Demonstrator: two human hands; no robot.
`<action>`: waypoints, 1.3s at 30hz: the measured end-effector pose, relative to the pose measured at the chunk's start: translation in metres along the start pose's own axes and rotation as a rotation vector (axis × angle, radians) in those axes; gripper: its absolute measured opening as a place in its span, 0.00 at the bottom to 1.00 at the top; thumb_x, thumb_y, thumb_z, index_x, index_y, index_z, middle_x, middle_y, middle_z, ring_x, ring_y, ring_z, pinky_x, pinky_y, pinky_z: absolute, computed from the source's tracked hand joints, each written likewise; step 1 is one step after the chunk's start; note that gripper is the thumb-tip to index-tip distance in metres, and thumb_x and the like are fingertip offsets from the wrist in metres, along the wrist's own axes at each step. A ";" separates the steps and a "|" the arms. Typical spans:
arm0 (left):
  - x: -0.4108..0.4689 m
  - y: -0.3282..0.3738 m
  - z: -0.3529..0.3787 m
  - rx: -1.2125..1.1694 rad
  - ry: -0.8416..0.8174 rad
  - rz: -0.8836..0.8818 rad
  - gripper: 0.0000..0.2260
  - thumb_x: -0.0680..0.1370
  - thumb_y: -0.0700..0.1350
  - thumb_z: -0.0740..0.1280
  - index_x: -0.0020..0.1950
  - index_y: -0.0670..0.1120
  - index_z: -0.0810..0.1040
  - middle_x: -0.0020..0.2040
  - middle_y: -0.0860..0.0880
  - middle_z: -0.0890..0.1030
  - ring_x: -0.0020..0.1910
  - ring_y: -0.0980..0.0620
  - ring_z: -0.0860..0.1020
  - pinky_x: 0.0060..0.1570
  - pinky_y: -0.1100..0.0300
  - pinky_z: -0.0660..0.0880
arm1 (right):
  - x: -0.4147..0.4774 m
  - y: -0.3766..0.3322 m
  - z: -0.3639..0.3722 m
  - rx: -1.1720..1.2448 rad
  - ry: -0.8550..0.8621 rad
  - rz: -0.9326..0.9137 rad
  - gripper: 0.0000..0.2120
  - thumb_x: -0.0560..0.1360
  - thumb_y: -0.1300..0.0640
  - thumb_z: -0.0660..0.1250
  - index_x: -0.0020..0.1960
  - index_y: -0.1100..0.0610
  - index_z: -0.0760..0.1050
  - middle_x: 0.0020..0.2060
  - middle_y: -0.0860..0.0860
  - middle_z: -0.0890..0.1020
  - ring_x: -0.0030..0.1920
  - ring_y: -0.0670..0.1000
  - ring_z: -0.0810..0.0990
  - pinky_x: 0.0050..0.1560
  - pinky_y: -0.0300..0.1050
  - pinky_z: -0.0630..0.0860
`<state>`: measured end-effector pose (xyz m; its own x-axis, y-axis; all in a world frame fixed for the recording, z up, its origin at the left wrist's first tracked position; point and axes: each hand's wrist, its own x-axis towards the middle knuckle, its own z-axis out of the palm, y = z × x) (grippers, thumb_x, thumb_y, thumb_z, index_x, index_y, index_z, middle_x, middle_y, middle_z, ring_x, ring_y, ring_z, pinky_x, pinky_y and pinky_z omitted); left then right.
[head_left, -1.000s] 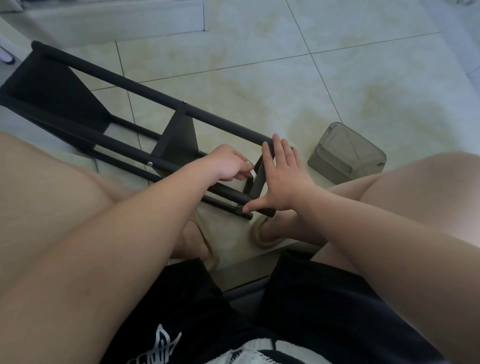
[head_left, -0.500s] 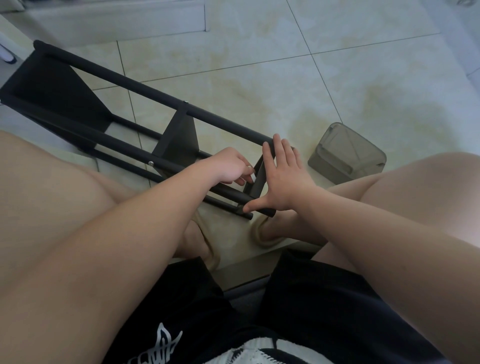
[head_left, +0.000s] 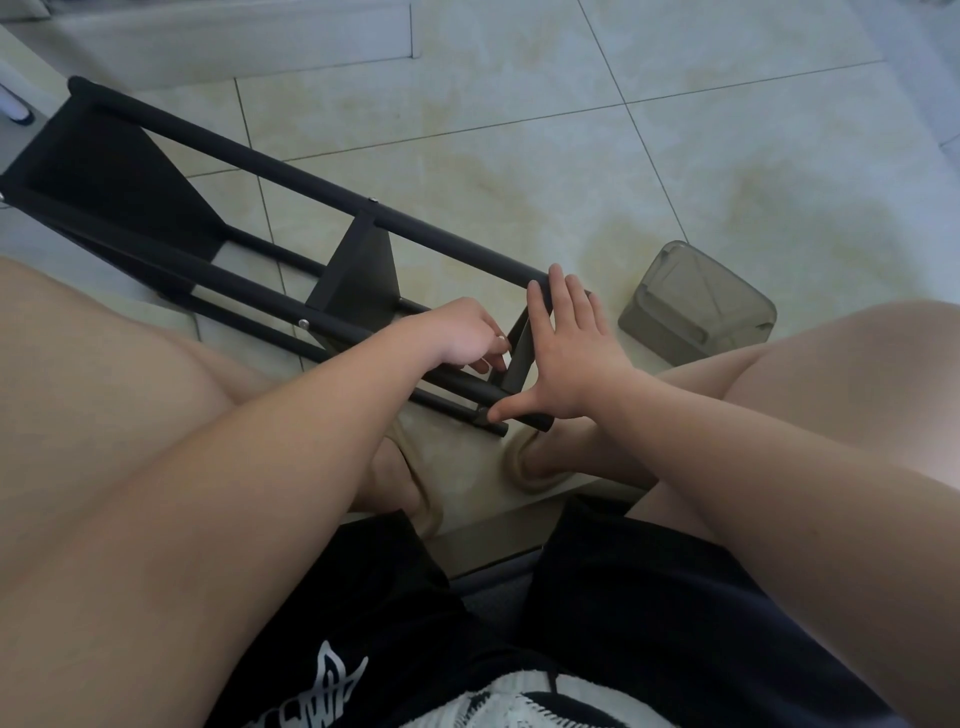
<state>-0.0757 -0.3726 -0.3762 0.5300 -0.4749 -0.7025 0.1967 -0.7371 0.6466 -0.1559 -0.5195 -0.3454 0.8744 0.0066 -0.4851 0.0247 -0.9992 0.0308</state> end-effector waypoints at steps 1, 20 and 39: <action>0.000 0.000 -0.001 -0.019 -0.001 -0.006 0.09 0.82 0.48 0.64 0.45 0.51 0.81 0.37 0.60 0.85 0.41 0.60 0.84 0.47 0.56 0.74 | 0.000 0.000 0.000 -0.001 0.000 0.000 0.76 0.53 0.13 0.58 0.81 0.59 0.32 0.79 0.60 0.31 0.80 0.62 0.32 0.79 0.59 0.36; -0.005 0.006 -0.003 -0.035 -0.037 -0.085 0.10 0.84 0.45 0.60 0.48 0.47 0.79 0.36 0.59 0.85 0.45 0.59 0.82 0.49 0.56 0.74 | -0.001 0.000 0.000 -0.007 -0.007 -0.002 0.75 0.54 0.13 0.58 0.81 0.59 0.30 0.79 0.61 0.30 0.79 0.62 0.31 0.79 0.59 0.36; -0.013 -0.001 -0.013 0.233 -0.088 0.051 0.11 0.82 0.44 0.62 0.44 0.50 0.82 0.42 0.56 0.86 0.50 0.55 0.82 0.58 0.53 0.73 | -0.001 -0.001 0.002 0.012 -0.011 0.005 0.76 0.52 0.12 0.56 0.80 0.58 0.30 0.78 0.60 0.30 0.79 0.61 0.31 0.78 0.59 0.34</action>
<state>-0.0725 -0.3592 -0.3637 0.4587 -0.5467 -0.7005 -0.0292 -0.7972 0.6030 -0.1580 -0.5188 -0.3469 0.8693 0.0012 -0.4942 0.0143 -0.9996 0.0228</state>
